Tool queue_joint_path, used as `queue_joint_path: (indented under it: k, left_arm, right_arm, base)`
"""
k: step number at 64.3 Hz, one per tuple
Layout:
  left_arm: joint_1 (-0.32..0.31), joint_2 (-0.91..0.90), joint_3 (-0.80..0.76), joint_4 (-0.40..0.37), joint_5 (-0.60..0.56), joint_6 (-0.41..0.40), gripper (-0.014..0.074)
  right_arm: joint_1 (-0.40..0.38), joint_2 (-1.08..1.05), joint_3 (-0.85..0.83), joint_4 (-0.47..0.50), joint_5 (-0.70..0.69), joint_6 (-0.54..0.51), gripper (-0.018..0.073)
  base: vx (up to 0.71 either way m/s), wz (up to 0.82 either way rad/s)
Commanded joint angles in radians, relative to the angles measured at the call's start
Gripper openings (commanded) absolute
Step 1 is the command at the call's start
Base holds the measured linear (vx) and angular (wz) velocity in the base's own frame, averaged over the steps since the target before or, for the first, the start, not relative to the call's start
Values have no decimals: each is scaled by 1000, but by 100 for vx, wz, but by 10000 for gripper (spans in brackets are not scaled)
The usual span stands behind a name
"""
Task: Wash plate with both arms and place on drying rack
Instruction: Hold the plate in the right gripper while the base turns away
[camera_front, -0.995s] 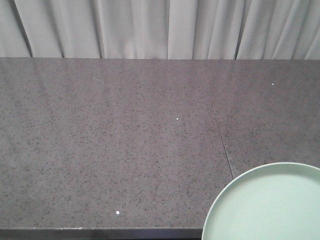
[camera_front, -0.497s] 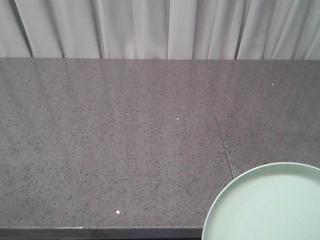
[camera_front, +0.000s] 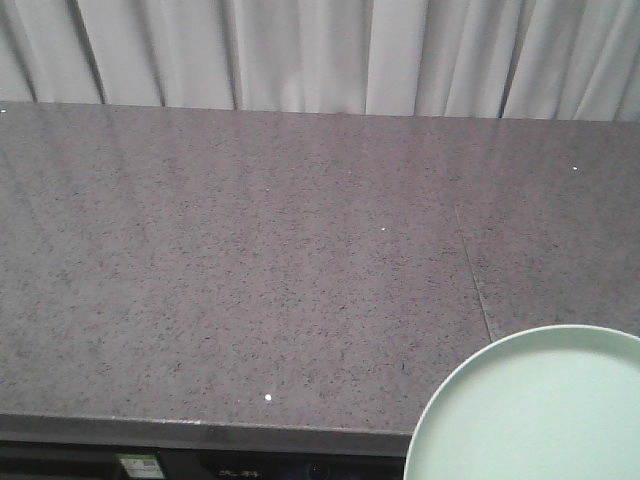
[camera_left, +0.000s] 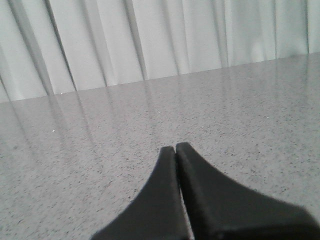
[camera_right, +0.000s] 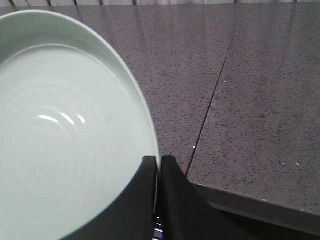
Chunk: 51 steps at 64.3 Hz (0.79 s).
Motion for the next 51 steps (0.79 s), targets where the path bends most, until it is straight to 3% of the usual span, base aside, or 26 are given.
queue_joint_path:
  k: [1, 24, 51]
  left_arm:
    - [-7, -13, -28, -3, -76, -9, -6]
    - [-7, -13, -28, -3, -76, -9, -6]
    - [-7, -13, -28, -3, -76, -9, -6]
  right_arm:
    - [-6, 21, -23, 3, -75, 0, -1]
    - [-6, 21, -23, 3, -75, 0, -1]
    - [-6, 21, -23, 3, -75, 0, -1]
  base:
    - [-10, 22]
    - [-10, 36]
    - [-15, 58]
